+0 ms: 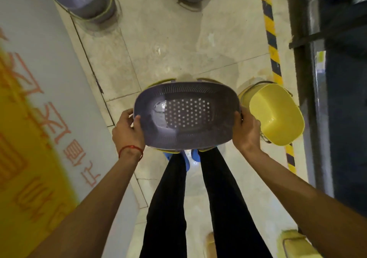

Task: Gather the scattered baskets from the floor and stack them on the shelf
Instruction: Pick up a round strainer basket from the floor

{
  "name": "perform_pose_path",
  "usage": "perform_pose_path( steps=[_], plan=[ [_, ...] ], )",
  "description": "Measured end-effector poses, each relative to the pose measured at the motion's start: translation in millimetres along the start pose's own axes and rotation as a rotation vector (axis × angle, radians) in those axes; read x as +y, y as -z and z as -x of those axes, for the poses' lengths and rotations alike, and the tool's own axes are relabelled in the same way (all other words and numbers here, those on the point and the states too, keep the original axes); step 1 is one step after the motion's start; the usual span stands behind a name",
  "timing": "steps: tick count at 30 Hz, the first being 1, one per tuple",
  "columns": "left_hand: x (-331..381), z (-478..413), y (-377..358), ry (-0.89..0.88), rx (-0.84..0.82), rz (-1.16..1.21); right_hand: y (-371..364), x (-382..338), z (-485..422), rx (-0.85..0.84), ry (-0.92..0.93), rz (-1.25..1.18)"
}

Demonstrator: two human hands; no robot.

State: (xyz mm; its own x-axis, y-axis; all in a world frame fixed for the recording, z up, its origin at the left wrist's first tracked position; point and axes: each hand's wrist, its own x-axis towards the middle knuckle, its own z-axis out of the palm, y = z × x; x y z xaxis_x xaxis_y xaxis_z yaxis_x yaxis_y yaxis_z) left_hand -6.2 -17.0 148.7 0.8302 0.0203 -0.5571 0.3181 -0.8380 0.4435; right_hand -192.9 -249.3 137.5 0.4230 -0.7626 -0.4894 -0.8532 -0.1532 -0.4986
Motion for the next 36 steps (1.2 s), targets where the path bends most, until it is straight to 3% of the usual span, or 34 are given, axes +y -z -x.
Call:
perform_pose_path(
  steps=[6,11,20,28,36],
  plan=[
    [49.6,51.4,37.4,-0.191,-0.103,-0.073,61.1,-5.9,68.2,0.111,-0.109,-0.189],
    [90.9,86.0,25.2,-0.361,-0.197,-0.171,102.9,29.0,102.3,0.178,-0.21,-0.262],
    [153.9,154.8,-73.6,-0.594,-0.38,-0.327,159.9,140.8,127.1,0.323,-0.431,-0.344],
    [201.0,202.5,-165.8,-0.675,-0.351,-0.389,213.2,207.1,113.1,0.353,-0.544,-0.356],
    [214.1,184.4,-240.8,-0.708,-0.375,-0.415,205.7,246.9,60.5,0.461,-0.589,-0.421]
  ],
)
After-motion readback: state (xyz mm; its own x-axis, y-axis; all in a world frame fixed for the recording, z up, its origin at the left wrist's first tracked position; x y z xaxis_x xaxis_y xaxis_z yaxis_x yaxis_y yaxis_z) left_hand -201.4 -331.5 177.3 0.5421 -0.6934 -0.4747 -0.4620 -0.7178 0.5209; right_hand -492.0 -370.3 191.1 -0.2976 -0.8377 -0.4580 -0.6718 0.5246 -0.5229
